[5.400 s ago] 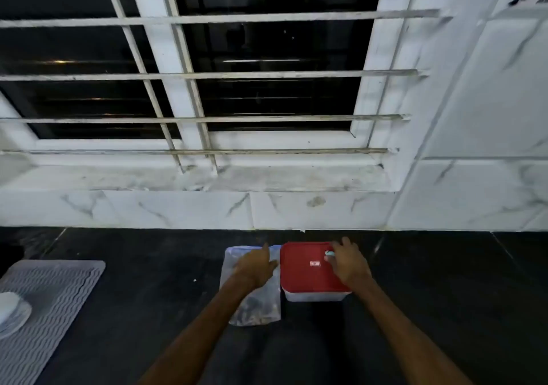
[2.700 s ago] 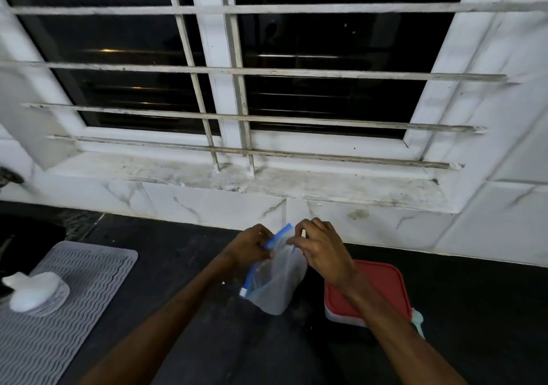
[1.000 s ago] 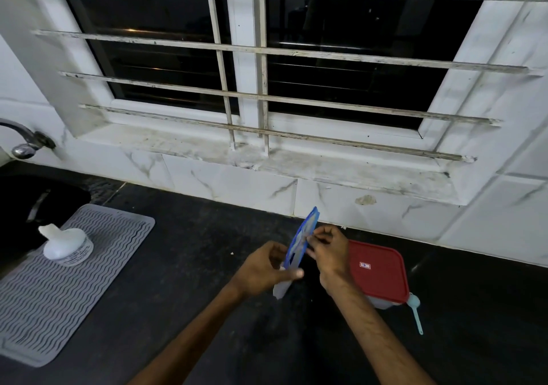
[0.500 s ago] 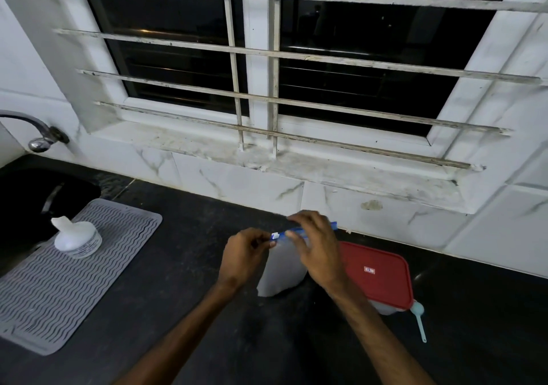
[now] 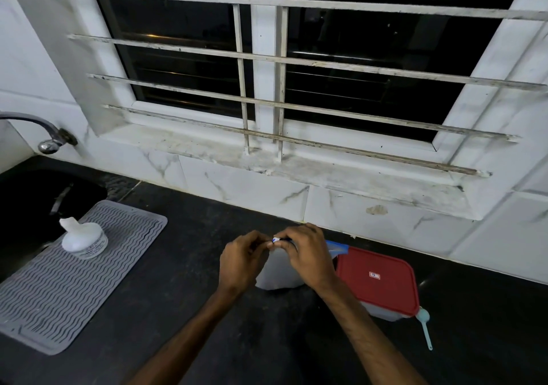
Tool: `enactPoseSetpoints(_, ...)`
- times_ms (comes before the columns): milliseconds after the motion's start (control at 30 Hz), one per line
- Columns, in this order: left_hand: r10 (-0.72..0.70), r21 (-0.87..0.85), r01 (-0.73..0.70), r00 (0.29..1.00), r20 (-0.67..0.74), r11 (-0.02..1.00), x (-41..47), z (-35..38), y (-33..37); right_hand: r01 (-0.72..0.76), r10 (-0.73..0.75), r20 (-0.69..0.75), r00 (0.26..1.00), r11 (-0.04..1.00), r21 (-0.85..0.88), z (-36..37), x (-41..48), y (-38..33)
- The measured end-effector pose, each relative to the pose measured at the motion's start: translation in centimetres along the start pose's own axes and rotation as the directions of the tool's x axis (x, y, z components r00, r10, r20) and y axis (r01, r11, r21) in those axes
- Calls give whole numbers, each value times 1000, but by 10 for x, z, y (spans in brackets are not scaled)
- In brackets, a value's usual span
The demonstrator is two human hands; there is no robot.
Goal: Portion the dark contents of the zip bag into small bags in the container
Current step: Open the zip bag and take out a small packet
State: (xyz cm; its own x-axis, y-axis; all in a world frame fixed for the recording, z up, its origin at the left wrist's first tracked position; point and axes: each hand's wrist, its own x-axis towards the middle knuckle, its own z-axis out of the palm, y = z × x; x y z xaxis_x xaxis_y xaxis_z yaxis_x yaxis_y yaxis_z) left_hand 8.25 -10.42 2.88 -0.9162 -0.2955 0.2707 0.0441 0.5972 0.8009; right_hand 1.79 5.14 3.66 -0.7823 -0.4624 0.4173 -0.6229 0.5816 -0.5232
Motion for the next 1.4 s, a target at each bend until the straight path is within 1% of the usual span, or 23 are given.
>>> enactPoseSetpoints(100,44,54,-44,999,5,998,-1,-2,3,4,-4,17,1000,1000,-31,-2,2,-1)
enactPoseSetpoints(167,48,19,-48,999,-17,999,1,-5,4,-4,4,-2,1000,998,-55,-7,2,-2)
enactPoseSetpoints(233,26,-61,-30,997,-67,998,5,-11,-2,-29,27,-21,999,996,-79,-16,-2,5)
enactPoseSetpoints(333,-39,-145,13,983,-179,989,13,-26,-17,-118,117,-19,993,981,-153,-36,-16,35)
enactPoseSetpoints(433,-85,-188,44,972,-219,981,17,-35,-25,-228,241,33,970,948,-225,-58,-33,68)
enactPoseSetpoints(500,-92,-230,40,972,-217,972,20,-36,-24,-279,301,119,946,945,-168,-67,-38,74)
enactPoseSetpoints(567,-67,-257,19,981,-180,966,23,-34,-22,-281,284,157,946,959,-39,-69,-34,67)
enactPoseSetpoints(667,13,-266,-37,995,-94,963,25,-28,-14,-243,223,130,966,957,158,-61,-13,33)
enactPoseSetpoints(700,33,-268,-51,997,-71,962,26,-25,-11,-226,201,142,969,956,189,-57,-6,23)
enactPoseSetpoints(767,42,-272,-58,997,-62,960,27,-22,-6,-196,155,221,963,964,180,-48,7,6)
enactPoseSetpoints(833,52,-271,-67,997,-63,960,30,-21,-3,-168,129,303,944,980,105,-39,14,-3)
enactPoseSetpoints(900,55,-263,-69,997,-61,962,32,-19,-1,-164,142,354,924,986,31,-33,16,-7)
enactPoseSetpoints(933,38,-267,-53,997,-62,962,31,-19,0,-162,147,356,923,987,13,-29,16,-8)
enactPoseSetpoints(1000,-30,-274,9,997,-72,962,25,-14,2,-161,156,310,938,987,-11,-24,16,-6)
enactPoseSetpoints(1067,-162,-247,136,983,-87,959,11,-4,4,-200,191,271,943,980,6,-20,15,-4)
enactPoseSetpoints(1100,-240,-245,214,967,-84,946,4,3,8,-231,216,274,937,973,25,-17,15,-4)
enactPoseSetpoints(1167,-398,-307,372,917,-25,876,-9,16,14,-281,249,312,917,958,61,-11,11,-7)
enactPoseSetpoints(1233,-498,-403,493,861,102,771,-15,29,16,-330,267,361,894,936,125,-5,5,-6)
enactPoseSetpoints(1300,-529,-460,550,828,189,697,-14,35,15,-373,287,387,876,912,168,0,-2,0)
enactPoseSetpoints(1400,-525,-471,560,823,217,682,-13,40,8,-455,357,384,851,868,201,0,-10,8)
